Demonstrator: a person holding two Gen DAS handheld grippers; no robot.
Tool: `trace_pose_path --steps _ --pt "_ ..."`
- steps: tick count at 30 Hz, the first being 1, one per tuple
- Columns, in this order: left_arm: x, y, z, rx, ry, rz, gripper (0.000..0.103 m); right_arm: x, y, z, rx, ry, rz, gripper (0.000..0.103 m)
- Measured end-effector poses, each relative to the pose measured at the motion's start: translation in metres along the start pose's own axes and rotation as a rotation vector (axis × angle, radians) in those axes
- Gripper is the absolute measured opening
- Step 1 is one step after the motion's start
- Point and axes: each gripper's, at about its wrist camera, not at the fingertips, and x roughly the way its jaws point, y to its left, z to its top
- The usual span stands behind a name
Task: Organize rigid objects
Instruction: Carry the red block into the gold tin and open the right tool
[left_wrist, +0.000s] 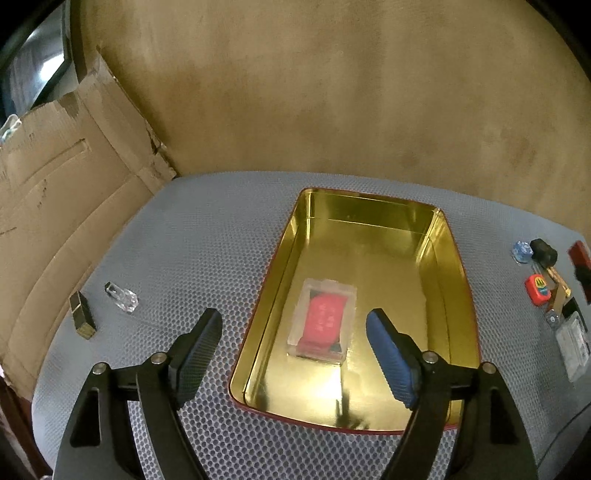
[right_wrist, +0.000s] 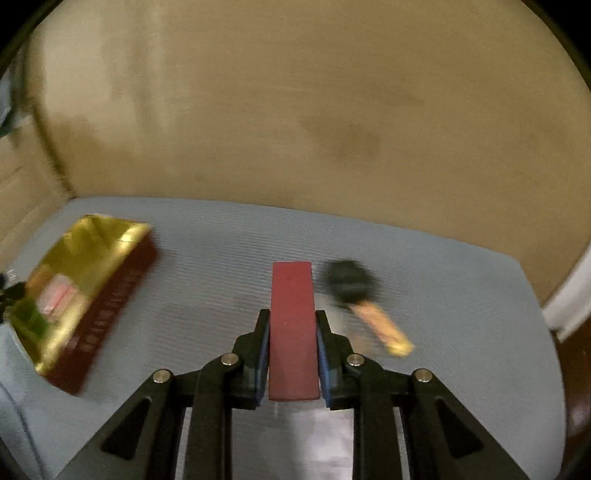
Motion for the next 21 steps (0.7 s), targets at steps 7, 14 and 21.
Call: trace_pose_path --steps 7,14,21 --pt "0.002 0.003 0.001 0.015 0.01 0.05 0.078 0.009 0.081 0.02 -0.107 -0.004 0.177 0.022" --pt "0.001 0.014 0.004 -0.033 0.013 0.043 0.08 0.024 0.141 0.045 -0.183 -0.003 0.261 0.022" --pt "0.004 0.023 0.006 -0.066 0.024 0.025 0.08 0.064 0.18 0.065 -0.197 0.086 0.31 0.022"
